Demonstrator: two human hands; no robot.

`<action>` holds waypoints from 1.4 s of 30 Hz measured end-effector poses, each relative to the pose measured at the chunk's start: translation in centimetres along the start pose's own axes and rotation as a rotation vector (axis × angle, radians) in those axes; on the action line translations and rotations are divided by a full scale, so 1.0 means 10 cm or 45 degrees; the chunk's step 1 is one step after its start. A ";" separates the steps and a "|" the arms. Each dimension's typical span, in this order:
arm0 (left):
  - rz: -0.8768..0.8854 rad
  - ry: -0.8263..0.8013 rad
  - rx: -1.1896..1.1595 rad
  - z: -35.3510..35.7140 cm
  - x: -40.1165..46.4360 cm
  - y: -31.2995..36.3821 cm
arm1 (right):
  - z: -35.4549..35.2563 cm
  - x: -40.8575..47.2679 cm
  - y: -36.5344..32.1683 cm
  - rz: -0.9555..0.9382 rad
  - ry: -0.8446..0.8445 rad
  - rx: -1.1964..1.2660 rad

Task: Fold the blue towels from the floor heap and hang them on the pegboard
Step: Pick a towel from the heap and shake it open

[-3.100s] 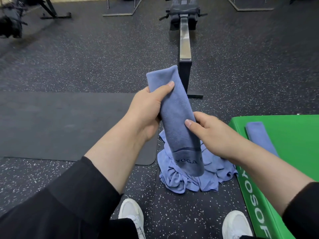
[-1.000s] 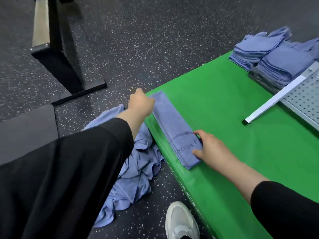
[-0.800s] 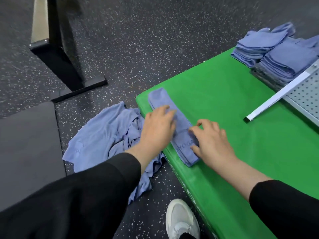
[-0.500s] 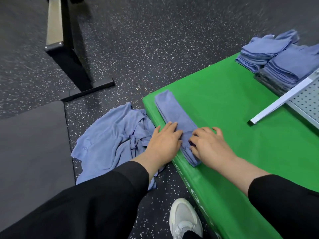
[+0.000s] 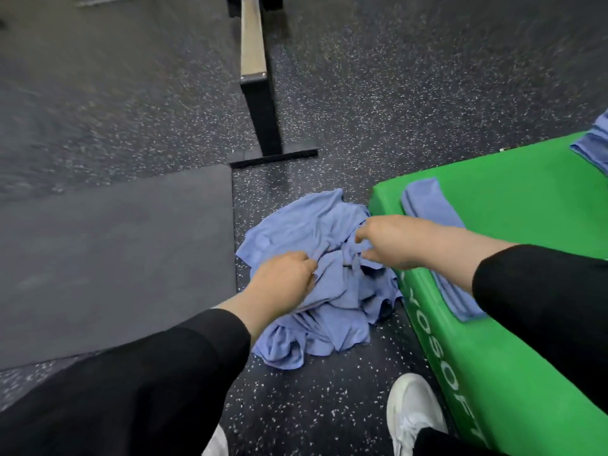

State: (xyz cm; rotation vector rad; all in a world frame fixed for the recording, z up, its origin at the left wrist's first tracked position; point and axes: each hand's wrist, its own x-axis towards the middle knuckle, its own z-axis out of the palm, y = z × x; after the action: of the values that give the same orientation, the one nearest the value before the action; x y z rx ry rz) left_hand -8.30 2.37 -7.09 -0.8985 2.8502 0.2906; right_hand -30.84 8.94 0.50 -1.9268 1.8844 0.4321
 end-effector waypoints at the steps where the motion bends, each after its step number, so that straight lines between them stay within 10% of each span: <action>1: -0.025 -0.011 0.004 0.02 -0.08 -0.11 | -0.04 0.10 -0.09 -0.009 -0.027 -0.013; 23: -0.223 -0.107 -0.228 0.41 0.03 -0.62 | 1.29 1.70 -0.10 0.269 -0.257 0.246; 31: -0.295 -0.144 -0.270 0.40 0.03 -0.69 | 1.10 1.71 -0.33 0.397 0.352 0.799; 42: -0.479 0.201 -0.519 -0.67 -0.24 -0.45 | -0.01 0.98 -0.58 0.311 0.619 1.152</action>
State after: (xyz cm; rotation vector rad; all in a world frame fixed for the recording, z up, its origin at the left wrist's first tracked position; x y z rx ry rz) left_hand -4.23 -1.45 -0.77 -1.5679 2.7203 0.8006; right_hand -24.70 0.35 -3.77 -1.2361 2.0671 -0.7814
